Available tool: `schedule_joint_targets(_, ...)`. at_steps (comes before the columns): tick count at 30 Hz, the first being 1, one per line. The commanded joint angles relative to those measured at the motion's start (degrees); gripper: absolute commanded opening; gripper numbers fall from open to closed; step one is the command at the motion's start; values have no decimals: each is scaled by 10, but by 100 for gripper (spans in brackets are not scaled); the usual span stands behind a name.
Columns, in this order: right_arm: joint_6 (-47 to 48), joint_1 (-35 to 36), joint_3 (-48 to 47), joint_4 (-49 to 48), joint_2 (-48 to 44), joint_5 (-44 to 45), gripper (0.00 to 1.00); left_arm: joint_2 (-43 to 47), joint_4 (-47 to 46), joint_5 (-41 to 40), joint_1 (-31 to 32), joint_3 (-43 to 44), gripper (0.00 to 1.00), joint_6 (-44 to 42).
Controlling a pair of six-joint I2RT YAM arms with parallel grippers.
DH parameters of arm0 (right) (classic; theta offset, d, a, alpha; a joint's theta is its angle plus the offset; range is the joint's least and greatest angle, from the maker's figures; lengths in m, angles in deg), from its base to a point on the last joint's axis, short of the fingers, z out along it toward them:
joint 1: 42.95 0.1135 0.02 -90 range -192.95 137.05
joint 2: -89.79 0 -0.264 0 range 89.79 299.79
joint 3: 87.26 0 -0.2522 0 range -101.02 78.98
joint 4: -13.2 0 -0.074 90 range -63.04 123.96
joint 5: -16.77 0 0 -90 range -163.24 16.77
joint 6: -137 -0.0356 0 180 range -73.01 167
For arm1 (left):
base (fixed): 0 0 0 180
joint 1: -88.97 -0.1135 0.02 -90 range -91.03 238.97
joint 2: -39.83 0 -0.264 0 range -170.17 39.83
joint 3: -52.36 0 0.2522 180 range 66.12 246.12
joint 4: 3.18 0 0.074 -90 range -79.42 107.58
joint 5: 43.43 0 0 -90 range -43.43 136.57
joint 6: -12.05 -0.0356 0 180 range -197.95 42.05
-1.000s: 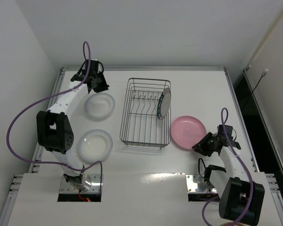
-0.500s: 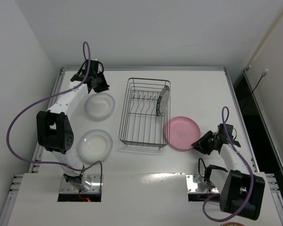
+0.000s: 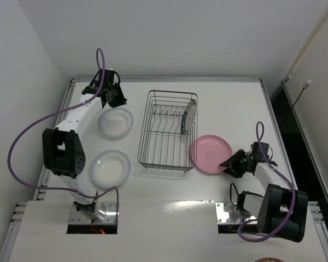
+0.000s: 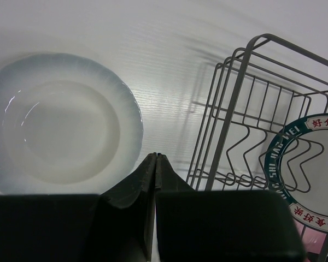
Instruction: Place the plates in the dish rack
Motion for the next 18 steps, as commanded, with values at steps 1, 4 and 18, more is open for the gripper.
schedule_joint_targets(1,-8,4,-11,-40,22,-26,35,20,-12,10,4,-2,0,3)
schedule_joint_targets(4,-8,4,-16,-56,44,-47,29,20,-12,10,4,-2,0,3)
schedule_joint_targets(18,-8,-7,-136,175,-209,105,0,14,-12,10,4,-2,0,3)
